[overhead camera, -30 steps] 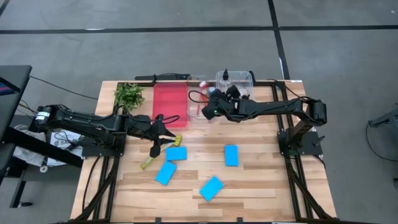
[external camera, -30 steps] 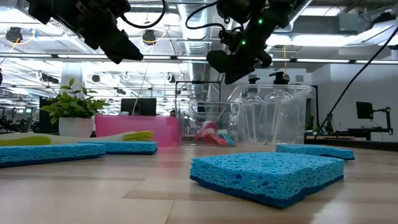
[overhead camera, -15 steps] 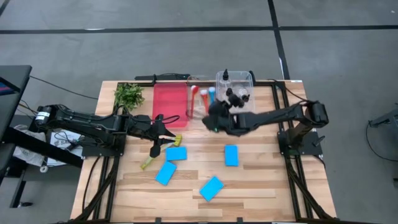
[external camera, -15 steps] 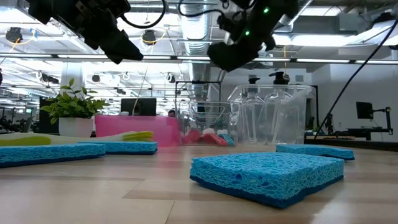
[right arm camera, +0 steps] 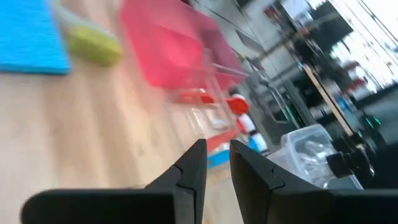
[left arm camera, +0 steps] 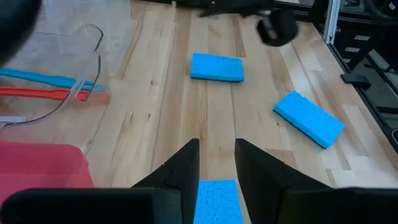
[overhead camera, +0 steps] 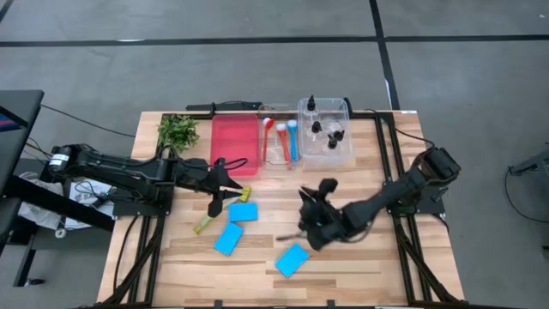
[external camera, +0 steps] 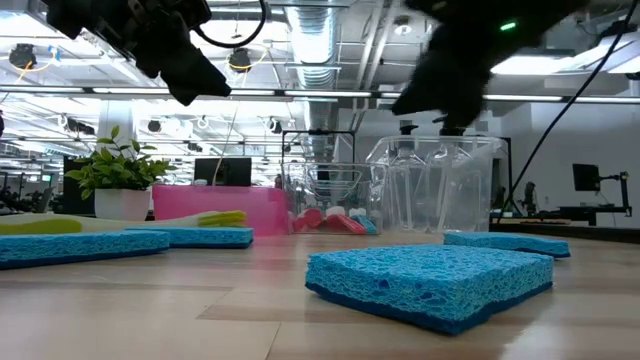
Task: Pick & Place Kitchen Sink Supplies
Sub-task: Put the green dish brush into the left transparent bin
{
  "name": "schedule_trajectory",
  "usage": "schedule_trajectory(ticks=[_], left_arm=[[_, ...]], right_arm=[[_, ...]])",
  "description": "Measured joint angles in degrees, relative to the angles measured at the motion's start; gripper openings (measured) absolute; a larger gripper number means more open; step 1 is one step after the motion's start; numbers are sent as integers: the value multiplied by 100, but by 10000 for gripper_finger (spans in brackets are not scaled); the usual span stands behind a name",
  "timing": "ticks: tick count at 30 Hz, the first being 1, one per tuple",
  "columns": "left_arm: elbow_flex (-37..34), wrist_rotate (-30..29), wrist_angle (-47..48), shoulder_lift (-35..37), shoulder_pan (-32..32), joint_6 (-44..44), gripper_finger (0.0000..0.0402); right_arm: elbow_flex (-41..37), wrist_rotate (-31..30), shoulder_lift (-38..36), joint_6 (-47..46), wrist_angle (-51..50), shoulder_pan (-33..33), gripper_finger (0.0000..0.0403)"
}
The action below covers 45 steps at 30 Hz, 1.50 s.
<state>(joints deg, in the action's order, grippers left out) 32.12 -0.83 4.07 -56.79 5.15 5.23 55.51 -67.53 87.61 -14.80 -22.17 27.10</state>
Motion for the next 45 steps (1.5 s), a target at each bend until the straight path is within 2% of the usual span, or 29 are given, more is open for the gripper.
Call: schedule_trajectory(ticks=[6,13,19,23,28,33,38,45], left_arm=[[7,-274,23,-391,0,293,103],[7,-171,658,-1238,375,1671,103],[7,-249,1343,-1167,863,2767,86],[7,-712,2070,-799,1033,3445,65],[-48,-751,2272,-774,1064,3700,50],[-122,-603,2297,-910,1062,3705,74],[-122,-920,2312,-1069,1060,3705,117],[-122,-965,2267,-1838,1056,3683,145]], right_arm=[[-579,-1,-439,-21,98,775,63],[-1118,22,-1007,-165,180,1370,63],[-1175,27,-1128,-178,233,1383,63],[-1176,31,-1077,-182,350,1284,63],[-1176,75,-1048,-279,384,1134,63],[-1176,168,-1048,-331,369,1054,63],[-1176,168,-1048,-331,378,1022,63],[-1176,173,-1046,-329,385,1024,63]])
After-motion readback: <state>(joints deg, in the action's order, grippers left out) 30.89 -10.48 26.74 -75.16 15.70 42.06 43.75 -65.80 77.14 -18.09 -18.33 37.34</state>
